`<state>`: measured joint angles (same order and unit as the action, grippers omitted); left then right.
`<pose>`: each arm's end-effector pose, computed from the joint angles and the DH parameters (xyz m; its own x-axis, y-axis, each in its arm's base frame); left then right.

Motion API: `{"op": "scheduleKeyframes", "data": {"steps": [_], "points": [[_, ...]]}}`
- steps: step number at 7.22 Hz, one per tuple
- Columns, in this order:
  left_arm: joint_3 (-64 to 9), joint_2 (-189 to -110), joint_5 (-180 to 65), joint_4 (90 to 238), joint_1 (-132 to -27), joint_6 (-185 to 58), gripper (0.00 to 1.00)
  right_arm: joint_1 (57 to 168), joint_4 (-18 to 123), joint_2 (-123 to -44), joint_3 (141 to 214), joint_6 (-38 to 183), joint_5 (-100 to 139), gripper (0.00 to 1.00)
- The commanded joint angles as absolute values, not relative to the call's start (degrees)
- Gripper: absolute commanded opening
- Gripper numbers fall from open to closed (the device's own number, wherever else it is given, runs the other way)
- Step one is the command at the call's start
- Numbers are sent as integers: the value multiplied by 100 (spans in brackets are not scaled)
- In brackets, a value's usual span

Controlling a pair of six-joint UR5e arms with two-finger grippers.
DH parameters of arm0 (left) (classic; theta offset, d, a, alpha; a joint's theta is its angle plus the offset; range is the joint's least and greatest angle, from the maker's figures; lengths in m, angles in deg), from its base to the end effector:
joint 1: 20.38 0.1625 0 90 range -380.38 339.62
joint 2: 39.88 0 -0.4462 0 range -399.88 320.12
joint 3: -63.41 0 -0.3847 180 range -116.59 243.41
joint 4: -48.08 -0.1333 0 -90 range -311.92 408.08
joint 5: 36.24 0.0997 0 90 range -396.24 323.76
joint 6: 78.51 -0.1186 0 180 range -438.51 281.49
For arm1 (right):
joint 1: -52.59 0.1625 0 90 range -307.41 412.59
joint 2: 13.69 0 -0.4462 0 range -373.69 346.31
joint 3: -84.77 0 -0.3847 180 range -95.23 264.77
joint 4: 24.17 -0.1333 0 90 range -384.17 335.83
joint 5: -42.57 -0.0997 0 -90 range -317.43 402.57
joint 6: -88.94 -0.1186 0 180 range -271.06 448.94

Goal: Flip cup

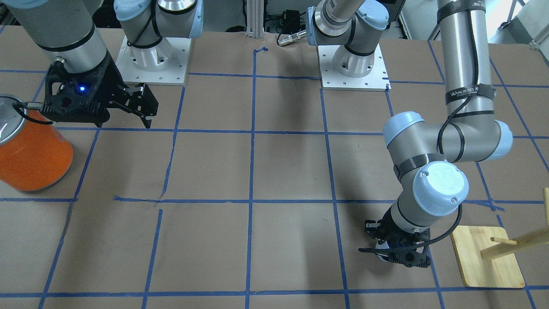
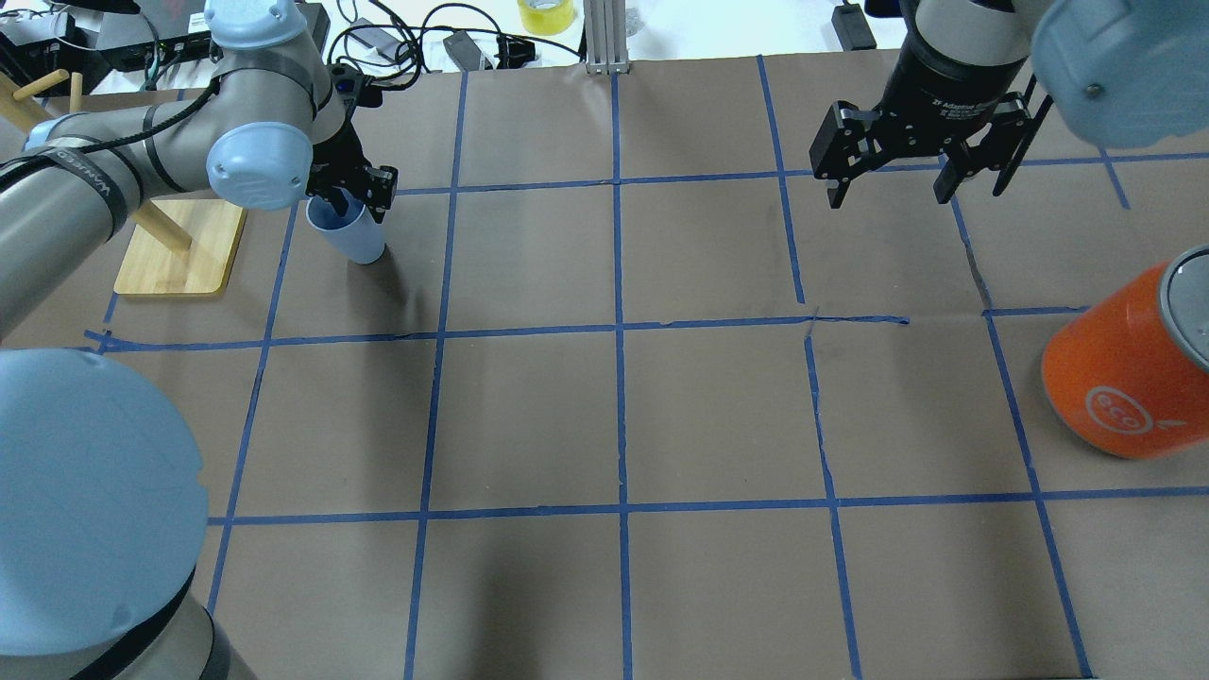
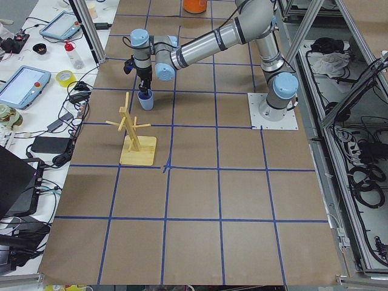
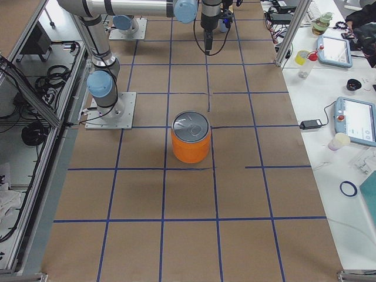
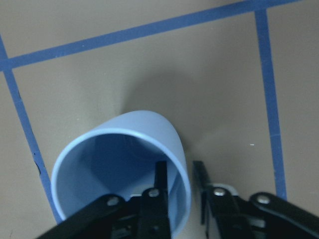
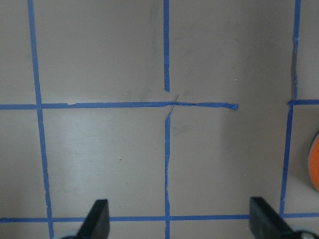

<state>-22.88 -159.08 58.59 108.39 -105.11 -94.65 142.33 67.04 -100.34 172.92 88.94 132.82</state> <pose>-0.0610 -0.6815 0.2759 -0.9780 0.1823 -0.1010 0.1877 0.9811 -0.0470 0.1305 -0.5103 0.4788 -1.0000 0.0045 0.0044 0.0045 1.0000 0.0051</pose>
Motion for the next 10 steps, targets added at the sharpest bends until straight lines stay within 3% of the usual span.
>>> {"op": "scheduleKeyframes", "data": {"steps": [1, 5, 10], "points": [[-2282, -15338, 5851, 11404, -10580, -9372, 90, 14232, 6697, -10035, 17301, 8894, 13292, 100], [-2342, -13598, 5421, 12839, -10642, -8613, 95, 14232, 6697, -10035, 17301, 8894, 13292, 100], [-2404, -12725, 5438, 13376, -10950, -8334, 100, 14232, 6706, -10035, 17336, 8886, 13275, 100]]}}
